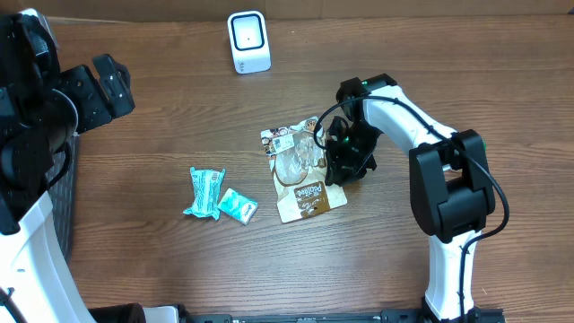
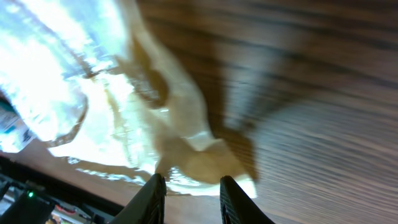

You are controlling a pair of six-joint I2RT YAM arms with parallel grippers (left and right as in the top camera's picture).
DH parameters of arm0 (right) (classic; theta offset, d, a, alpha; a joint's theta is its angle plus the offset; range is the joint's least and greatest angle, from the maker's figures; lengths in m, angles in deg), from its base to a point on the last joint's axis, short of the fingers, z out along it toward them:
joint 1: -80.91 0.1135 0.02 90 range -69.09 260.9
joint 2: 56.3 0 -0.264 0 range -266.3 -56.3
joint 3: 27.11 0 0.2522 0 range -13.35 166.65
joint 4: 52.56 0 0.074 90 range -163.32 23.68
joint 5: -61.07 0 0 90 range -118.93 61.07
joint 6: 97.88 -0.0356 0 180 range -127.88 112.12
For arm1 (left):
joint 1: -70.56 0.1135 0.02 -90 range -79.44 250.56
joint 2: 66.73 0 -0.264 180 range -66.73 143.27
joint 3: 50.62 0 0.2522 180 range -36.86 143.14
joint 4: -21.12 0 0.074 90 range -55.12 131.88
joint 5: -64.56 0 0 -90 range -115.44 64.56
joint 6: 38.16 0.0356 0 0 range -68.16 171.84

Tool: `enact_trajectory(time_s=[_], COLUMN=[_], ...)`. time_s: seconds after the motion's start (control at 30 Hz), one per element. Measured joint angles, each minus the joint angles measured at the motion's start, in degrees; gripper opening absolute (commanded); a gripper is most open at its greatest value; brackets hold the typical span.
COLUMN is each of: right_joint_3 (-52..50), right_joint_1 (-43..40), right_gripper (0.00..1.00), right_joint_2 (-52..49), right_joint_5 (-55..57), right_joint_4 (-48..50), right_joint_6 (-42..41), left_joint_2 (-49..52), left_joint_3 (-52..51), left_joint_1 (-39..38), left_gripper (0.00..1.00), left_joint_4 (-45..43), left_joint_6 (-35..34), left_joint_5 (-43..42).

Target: Scan the item barcode

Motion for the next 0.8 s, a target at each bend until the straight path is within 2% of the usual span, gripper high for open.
enact_trajectory(time_s=[0.17,0.33,0.47,0.57,0.67,0.8], right_joint_3=[-0.07,-0.17,-0.15,-0.15,-0.20,-3.43], right_joint_1=[-1.44,-6.82,-11.08,-12.13,-12.15,-12.11], right_gripper=[0.27,0.29,0.38,0.49,0.57,0.61], right_joint_2=[1.57,10.54,20.87,25.86,27.10,26.49], right_joint_5=[-1.11,-1.33,-1.33,-1.40,-1.86,-2.71], right_joint_4=[0.09,0.24,0.17,0.22,1.81,8.33], right_joint_6=[0.57,0.94,1.25,1.88,3.21,4.22], left_joint_2=[0.00,0.00,0.00,0.00,0.02,0.00], left_joint_3=[0.00,0.00,0.00,0.00,0.00,0.00], left_joint_1=[0.00,0.00,0.00,0.00,0.00,0.00], left_gripper=[1.00,1.00,1.00,1.00,1.00,1.00], left_joint_4=[0.00,0.02,0.02,0.02,0.00,0.00], left_joint_6=[0.00,0.02,0.00,0.00,0.02,0.00], left_joint_5=[0.00,0.00,0.00,0.00,0.00,0.00])
